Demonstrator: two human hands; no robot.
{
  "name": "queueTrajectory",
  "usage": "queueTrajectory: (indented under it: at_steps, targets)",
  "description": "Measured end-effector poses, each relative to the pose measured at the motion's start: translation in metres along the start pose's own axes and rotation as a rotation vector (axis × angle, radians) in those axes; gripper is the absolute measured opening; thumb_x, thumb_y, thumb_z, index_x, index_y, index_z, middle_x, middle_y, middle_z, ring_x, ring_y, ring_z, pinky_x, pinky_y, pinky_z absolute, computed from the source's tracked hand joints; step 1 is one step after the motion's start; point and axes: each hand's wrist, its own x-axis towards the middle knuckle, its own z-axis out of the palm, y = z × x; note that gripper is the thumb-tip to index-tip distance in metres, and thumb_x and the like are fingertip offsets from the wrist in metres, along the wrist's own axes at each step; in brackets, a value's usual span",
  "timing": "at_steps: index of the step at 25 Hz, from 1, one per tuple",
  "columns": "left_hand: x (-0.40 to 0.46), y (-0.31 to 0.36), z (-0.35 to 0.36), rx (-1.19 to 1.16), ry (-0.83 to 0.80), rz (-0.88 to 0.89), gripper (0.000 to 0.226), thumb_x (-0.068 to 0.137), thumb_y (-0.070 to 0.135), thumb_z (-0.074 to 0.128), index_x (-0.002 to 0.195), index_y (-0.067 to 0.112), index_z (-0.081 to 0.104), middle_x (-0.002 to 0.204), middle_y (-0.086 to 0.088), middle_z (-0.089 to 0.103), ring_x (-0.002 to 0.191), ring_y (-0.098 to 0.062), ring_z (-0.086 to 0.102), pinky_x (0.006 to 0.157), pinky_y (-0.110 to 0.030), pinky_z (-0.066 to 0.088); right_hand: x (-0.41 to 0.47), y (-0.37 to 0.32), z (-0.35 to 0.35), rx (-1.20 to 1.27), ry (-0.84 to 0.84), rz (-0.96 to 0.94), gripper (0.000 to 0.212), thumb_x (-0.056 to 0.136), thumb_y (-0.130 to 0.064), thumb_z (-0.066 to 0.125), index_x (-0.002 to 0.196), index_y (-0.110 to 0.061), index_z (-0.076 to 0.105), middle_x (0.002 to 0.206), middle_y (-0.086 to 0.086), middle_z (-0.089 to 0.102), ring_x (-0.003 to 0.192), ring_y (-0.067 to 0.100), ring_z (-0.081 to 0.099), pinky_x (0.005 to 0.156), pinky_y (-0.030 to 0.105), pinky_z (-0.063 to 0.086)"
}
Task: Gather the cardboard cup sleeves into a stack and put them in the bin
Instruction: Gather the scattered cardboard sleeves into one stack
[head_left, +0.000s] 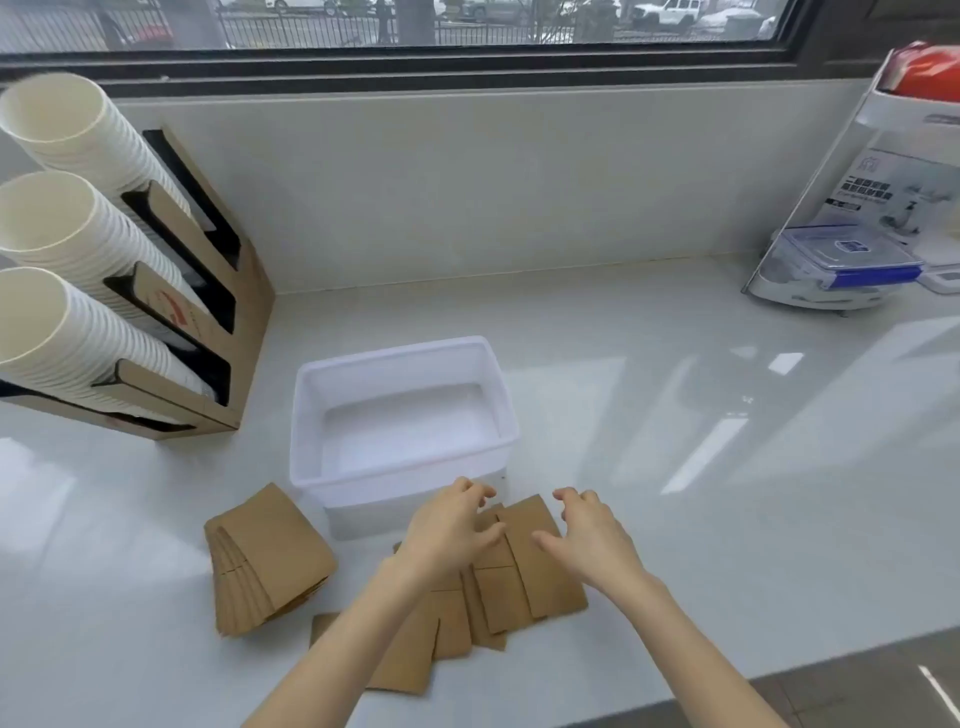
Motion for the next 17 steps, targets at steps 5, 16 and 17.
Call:
queueTrajectory:
  at_steps: [5, 16, 17]
  targets:
    - [0.006, 0.003, 0.015, 0.068, -0.091, -0.022, 0.053, 0.086, 0.037, 0.049, 0.134, 0.016, 0.038, 0.126, -0.005, 0.047, 0.117, -0.02, 0.048, 0.09, -0.034, 0.046, 0.002, 0.004, 0.016, -0.102, -0.063, 0.071, 0.059, 0.081, -0.044, 0.056, 0.125, -0.009, 0.038, 0.13, 0.012, 0.04, 0.124, 0.029, 0.039, 0.099, 0.036, 0.038]
    - [0.012, -0.002, 0.023, 0.043, -0.064, -0.032, 0.045, 0.086, 0.031, 0.05, 0.126, 0.015, 0.042, 0.123, -0.008, 0.047, 0.115, -0.022, 0.047, 0.091, -0.036, 0.047, 0.008, 0.001, 0.036, -0.066, 0.069, 0.066, 0.061, 0.076, -0.034, 0.065, 0.12, -0.006, 0.034, 0.127, 0.012, 0.041, 0.121, 0.029, 0.04, 0.094, 0.036, 0.041]
    - [0.011, -0.003, 0.023, 0.028, -0.05, -0.032, 0.043, 0.086, 0.031, 0.05, 0.125, 0.014, 0.042, 0.124, -0.007, 0.047, 0.114, -0.021, 0.048, 0.091, -0.035, 0.047, 0.008, 0.0, 0.037, -0.05, 0.074, 0.055, 0.06, 0.076, -0.032, 0.065, 0.12, -0.006, 0.033, 0.127, 0.012, 0.042, 0.12, 0.029, 0.042, 0.093, 0.036, 0.041]
